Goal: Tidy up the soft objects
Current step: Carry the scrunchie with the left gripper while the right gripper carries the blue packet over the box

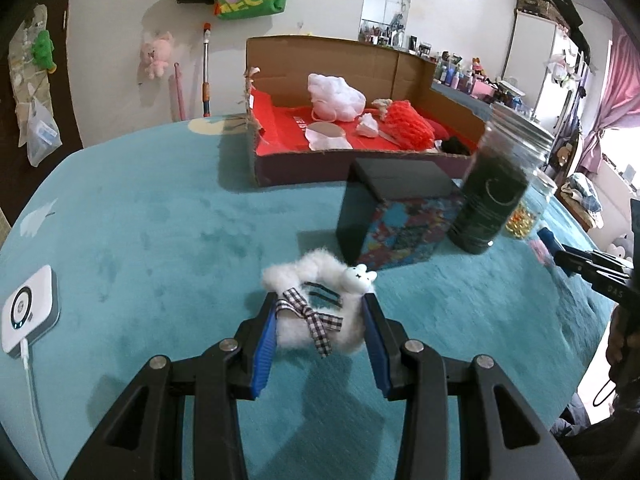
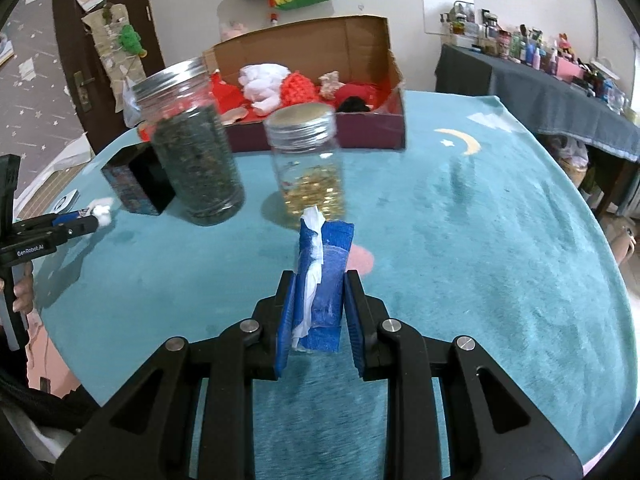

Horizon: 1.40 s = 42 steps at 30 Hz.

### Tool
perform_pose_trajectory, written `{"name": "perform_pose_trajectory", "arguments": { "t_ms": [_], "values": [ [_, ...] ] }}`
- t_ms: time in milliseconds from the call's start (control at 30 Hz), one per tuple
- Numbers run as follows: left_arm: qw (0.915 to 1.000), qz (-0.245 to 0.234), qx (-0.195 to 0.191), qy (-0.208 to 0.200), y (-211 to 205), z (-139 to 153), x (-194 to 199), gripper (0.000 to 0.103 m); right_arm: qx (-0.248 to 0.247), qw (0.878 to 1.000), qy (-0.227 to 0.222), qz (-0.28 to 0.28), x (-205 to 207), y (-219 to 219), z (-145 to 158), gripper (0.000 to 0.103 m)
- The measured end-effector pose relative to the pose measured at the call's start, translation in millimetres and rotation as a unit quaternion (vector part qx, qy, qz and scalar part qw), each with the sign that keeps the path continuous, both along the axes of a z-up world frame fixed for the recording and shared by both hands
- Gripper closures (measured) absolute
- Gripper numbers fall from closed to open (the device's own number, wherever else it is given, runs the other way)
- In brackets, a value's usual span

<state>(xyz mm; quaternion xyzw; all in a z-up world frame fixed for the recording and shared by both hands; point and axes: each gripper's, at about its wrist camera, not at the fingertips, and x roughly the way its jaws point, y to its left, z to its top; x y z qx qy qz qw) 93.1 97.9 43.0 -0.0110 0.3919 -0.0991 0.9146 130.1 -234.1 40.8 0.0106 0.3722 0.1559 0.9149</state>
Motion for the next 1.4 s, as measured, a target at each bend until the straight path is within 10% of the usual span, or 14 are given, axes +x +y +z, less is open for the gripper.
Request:
{"name": "perform_pose_trajectory", "arguments": {
  "t_ms": [1400],
  "values": [
    [0.9857,-0.166,0.021,-0.021,4.0,34.5,93.7,0.061,-0.001,0.989,-0.003,0.151,123.9,-14.7,43.5,0.080]
  ]
}}
